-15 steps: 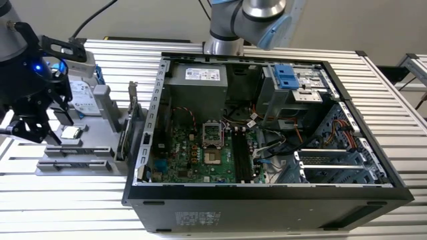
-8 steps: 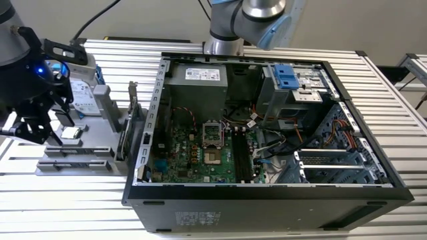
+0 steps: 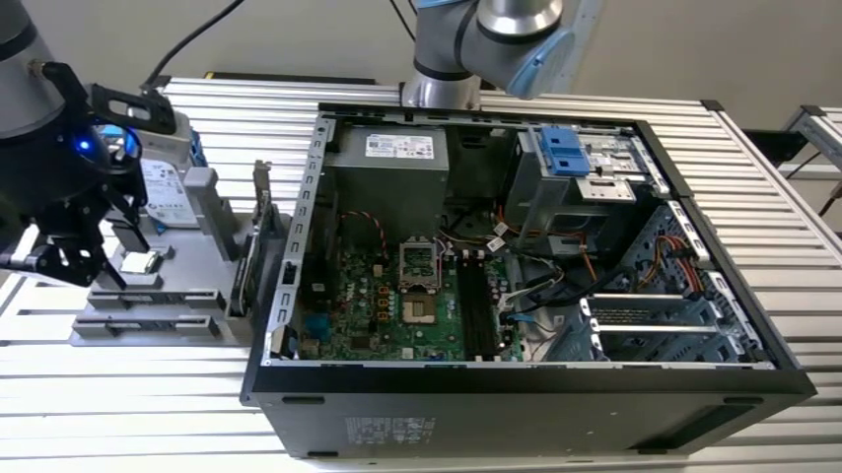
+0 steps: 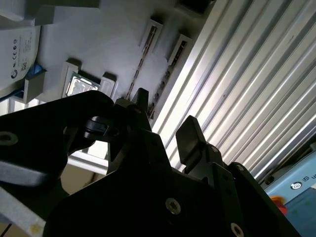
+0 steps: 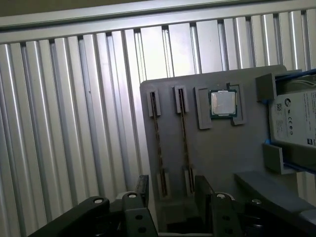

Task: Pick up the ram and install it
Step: 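Pick up the ram and move it above insertion slot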

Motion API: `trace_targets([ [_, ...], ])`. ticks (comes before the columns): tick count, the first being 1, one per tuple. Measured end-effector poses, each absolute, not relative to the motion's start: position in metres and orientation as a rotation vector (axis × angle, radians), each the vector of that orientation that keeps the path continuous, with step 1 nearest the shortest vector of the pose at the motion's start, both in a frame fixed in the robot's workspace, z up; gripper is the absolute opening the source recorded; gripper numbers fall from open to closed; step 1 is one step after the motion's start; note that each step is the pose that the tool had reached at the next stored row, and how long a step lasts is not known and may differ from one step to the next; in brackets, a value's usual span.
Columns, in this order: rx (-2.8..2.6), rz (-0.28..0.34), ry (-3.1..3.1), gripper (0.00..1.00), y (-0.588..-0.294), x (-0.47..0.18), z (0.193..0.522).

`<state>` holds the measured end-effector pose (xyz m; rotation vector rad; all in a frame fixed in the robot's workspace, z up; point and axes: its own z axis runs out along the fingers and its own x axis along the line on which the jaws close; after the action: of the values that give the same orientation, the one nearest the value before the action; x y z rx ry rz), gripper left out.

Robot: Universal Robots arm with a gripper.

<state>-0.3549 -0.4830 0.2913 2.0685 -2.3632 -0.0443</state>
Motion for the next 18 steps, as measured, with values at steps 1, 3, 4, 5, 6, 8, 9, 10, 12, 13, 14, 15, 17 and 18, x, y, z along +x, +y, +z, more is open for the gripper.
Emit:
trace_targets([
  [1, 2.069, -0.044, -2.363, 1.0, -0.483, -0.355, 0.291],
  [3, 2.069, -0.044, -2.363, 1.0, -0.482, -0.355, 0.29],
  [4, 2.069, -0.044, -2.363, 1.0, -0.482, -0.355, 0.289],
  [5, 2.069, -0.044, -2.363, 1.0, -0.482, -0.355, 0.288],
  [6, 2.069, -0.044, -2.363, 1.0, -0.482, -0.356, 0.287],
  [8, 2.069, -0.044, -2.362, 1.0, -0.481, -0.356, 0.286],
  [9, 2.069, -0.044, -2.362, 1.0, -0.481, -0.356, 0.286],
  [10, 2.069, -0.044, -2.362, 1.0, -0.481, -0.356, 0.285],
  [12, 2.069, -0.044, -2.362, 1.0, -0.48, -0.356, 0.284],
  [13, 2.07, -0.044, -2.362, 1.0, -0.48, -0.356, 0.283],
  [14, 2.07, -0.044, -2.362, 1.0, -0.479, -0.357, 0.282],
  [15, 2.07, -0.044, -2.362, 1.0, -0.479, -0.357, 0.281],
  [17, 2.07, -0.044, -2.362, 1.0, -0.479, -0.357, 0.279],
  [18, 2.07, -0.044, -2.362, 1.0, -0.478, -0.357, 0.278],
])
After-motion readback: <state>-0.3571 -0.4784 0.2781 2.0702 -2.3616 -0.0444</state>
